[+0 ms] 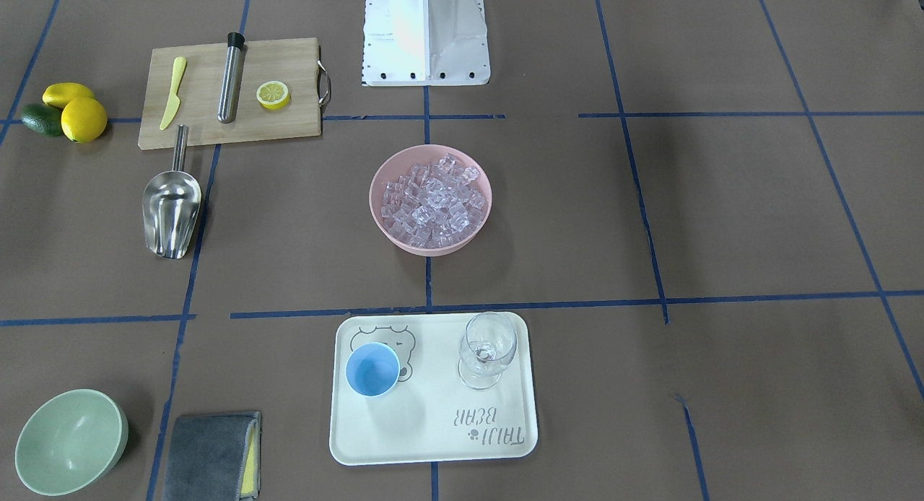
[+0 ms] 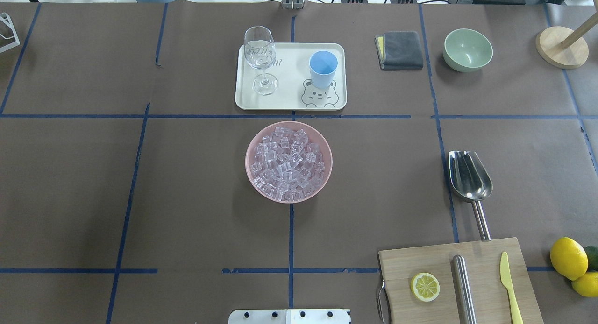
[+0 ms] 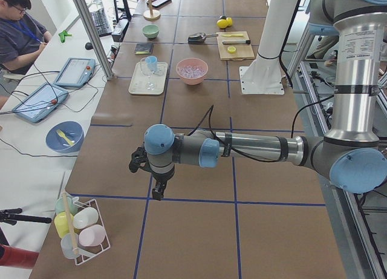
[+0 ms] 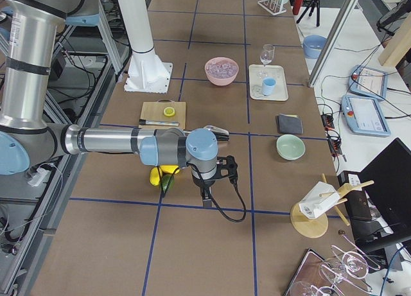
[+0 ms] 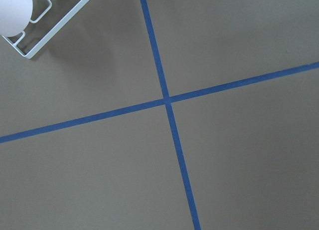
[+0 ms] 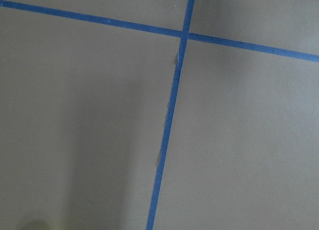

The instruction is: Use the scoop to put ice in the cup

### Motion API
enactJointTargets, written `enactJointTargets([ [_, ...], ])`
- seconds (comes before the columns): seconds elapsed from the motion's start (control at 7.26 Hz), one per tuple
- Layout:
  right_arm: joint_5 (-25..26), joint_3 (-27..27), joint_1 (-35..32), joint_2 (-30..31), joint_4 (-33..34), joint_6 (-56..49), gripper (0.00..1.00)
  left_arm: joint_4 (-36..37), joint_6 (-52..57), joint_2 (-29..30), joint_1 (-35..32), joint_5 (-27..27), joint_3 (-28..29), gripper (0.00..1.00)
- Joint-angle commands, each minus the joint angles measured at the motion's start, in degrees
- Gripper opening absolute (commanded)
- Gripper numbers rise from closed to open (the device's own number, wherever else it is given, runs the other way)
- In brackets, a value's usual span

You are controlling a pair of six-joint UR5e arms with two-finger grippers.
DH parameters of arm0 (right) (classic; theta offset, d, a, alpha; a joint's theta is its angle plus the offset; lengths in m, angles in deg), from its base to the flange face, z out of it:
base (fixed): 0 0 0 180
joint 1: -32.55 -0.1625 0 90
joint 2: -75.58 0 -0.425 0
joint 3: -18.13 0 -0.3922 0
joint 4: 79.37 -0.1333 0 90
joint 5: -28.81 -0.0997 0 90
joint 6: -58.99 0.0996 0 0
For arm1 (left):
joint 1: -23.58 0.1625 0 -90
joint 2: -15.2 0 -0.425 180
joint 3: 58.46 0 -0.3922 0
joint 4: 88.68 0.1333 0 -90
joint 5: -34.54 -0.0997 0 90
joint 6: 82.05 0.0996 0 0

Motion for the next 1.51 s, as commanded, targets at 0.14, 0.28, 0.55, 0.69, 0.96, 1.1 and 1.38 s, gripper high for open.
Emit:
enactJointTargets([
  [0.14, 0.00, 0.02, 0.09, -0.09, 0.00, -0.09, 1.00, -0.09, 0.07, 0.00, 0.00, 0.00, 0.00, 1.00],
  [0.28, 0.00, 0.02, 0.09, -0.09, 0.00, 0.00, 1.00, -0.09, 0.16, 0.09, 0.00, 0.00, 0.00, 1.00],
  [0.55, -0.09, -0.42, 0.09, -0.09, 0.00, 0.00, 1.00, -0.09, 0.07, -0.17, 0.00, -0.17, 0.62, 1.00],
  [0.69, -0.09, -0.51, 0.09, -0.17, 0.00, 0.00, 1.00, -0.09, 0.16, -0.70, 0.00, -0.70, 0.18, 1.00],
  [0.96, -0.09, -0.77, 0.09, -1.13, 0.00, 0.35, 1.00, -0.26, 0.33, -0.18, 0.09, -0.79, 0.00, 1.00],
  [1.1, -0.18, -0.68, 0.09, -1.32, 0.09, 0.35, 1.00, -2.44, 0.33, -0.17, 0.09, -0.79, -0.17, 1.00],
  [1.38, -0.18, -0.51, 0.09, -1.32, 0.09, 0.35, 1.00, -4.48, 0.25, -0.79, 0.00, -0.44, -1.31, 1.00],
])
